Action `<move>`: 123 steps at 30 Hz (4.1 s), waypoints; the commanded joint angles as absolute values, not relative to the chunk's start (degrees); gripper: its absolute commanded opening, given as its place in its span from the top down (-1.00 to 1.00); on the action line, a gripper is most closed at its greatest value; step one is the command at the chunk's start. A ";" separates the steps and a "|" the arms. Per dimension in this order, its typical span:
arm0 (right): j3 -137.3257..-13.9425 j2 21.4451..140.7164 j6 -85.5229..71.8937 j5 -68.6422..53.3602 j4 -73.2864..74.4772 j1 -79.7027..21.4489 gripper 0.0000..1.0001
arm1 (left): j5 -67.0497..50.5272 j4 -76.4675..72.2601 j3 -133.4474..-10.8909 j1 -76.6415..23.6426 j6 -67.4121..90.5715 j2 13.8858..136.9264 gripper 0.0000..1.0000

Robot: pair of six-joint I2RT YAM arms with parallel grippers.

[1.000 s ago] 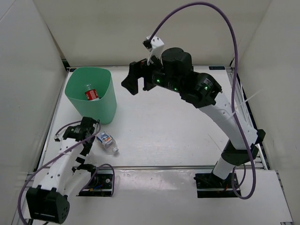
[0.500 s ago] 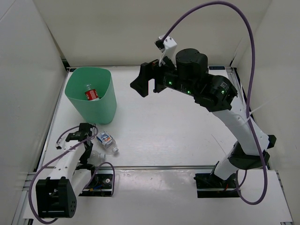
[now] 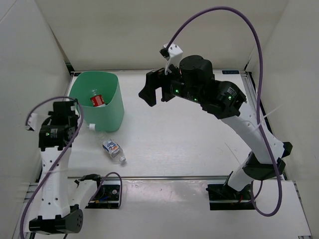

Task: Put the plastic bottles in the bin

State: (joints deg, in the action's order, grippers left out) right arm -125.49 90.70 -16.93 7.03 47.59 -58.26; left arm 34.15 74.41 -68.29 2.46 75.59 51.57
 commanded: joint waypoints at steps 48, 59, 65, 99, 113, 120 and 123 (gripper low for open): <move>-118.83 88.59 -15.38 5.89 48.25 -58.62 -1.00 | 0.61 39.02 -28.67 -14.33 48.70 23.99 -1.00; -118.83 88.07 -13.18 6.50 49.31 -58.62 -1.00 | 8.53 37.36 -25.31 -14.33 49.75 39.78 -1.00; -118.83 88.07 -12.66 6.50 49.31 -58.62 -1.00 | 11.34 34.02 -25.31 -14.33 49.75 47.62 -1.00; -118.13 90.35 -13.71 4.12 48.25 -57.57 -1.00 | 44.92 34.63 -79.71 -11.43 24.43 66.26 -0.37; -123.38 92.63 -23.63 -1.72 62.81 -45.83 -1.00 | 41.95 35.85 -80.18 -10.90 26.18 53.72 -0.99; -108.93 89.74 -26.02 -23.02 55.74 -35.60 -1.00 | 41.12 54.21 -55.16 -10.90 40.17 36.84 -0.99; -107.67 90.26 -26.54 -23.82 55.72 -34.11 -1.00 | 48.22 59.41 -49.23 -10.90 44.47 32.00 -0.99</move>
